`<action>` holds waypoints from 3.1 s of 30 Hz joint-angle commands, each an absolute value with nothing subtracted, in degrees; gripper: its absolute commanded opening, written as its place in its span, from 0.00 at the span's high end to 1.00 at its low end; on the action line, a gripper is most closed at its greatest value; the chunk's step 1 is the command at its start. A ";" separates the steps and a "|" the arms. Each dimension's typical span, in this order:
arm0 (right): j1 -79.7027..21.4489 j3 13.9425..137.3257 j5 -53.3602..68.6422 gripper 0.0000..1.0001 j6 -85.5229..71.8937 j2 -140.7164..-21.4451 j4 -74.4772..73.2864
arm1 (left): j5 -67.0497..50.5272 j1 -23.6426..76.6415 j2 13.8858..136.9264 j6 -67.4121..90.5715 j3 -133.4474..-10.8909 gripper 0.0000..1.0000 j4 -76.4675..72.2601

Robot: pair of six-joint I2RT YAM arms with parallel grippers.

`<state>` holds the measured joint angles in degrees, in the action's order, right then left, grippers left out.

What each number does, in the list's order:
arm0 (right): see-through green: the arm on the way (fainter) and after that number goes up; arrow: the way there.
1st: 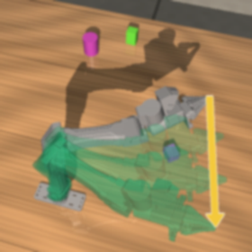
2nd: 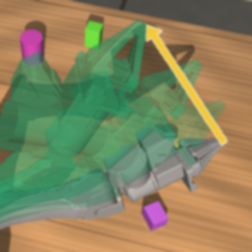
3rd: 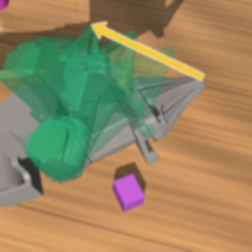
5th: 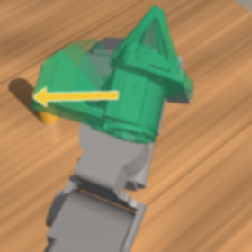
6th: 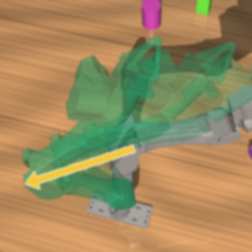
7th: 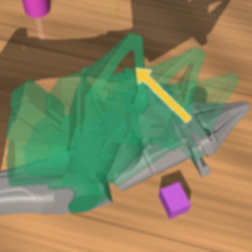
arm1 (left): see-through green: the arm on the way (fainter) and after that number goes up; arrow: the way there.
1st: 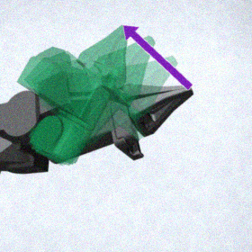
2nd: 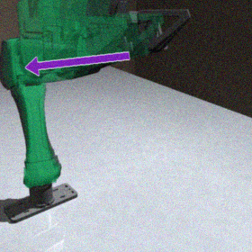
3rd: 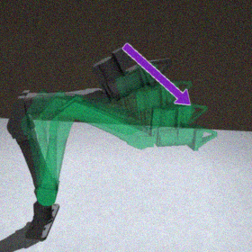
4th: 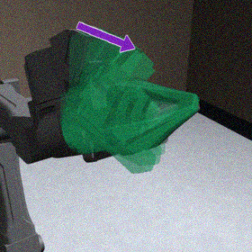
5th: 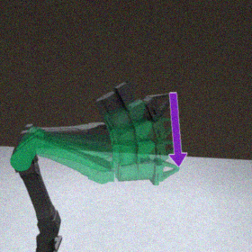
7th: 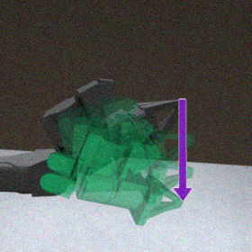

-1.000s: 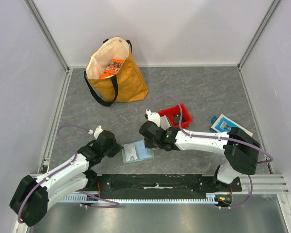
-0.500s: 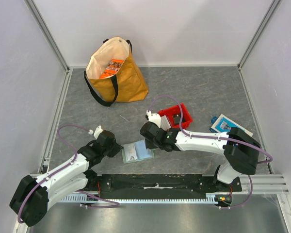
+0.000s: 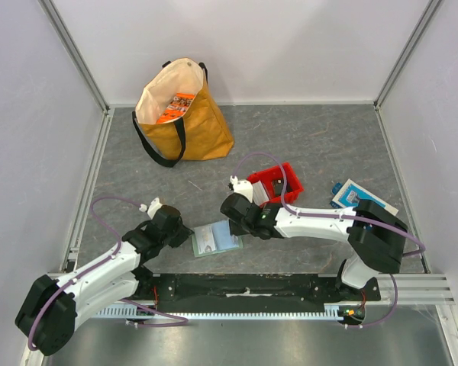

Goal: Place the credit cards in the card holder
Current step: Turn over the card slot at the center of the board, then insert the credit card into the card holder.

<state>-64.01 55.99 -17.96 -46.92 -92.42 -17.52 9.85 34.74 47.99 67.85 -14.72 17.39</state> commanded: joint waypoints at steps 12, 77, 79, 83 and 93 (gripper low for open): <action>-66.62 56.86 -13.81 1.00 -45.97 -98.61 -10.64 | 9.32 34.72 48.16 67.41 -14.06 0.98 16.08; -67.24 60.12 -2.63 1.00 -41.57 -94.75 -1.14 | 9.32 34.72 49.22 68.64 -13.54 0.98 15.21; -67.06 58.54 -6.39 1.00 -41.75 -92.48 -1.75 | 9.32 34.72 48.96 68.47 -13.62 0.98 15.55; -64.96 55.29 -12.91 1.00 -42.63 -87.47 -4.92 | 9.40 34.80 48.25 68.55 -13.27 0.98 15.82; -61.61 47.73 -10.56 1.00 -45.08 -83.50 -3.27 | 9.32 34.72 48.69 68.38 -13.18 0.98 15.47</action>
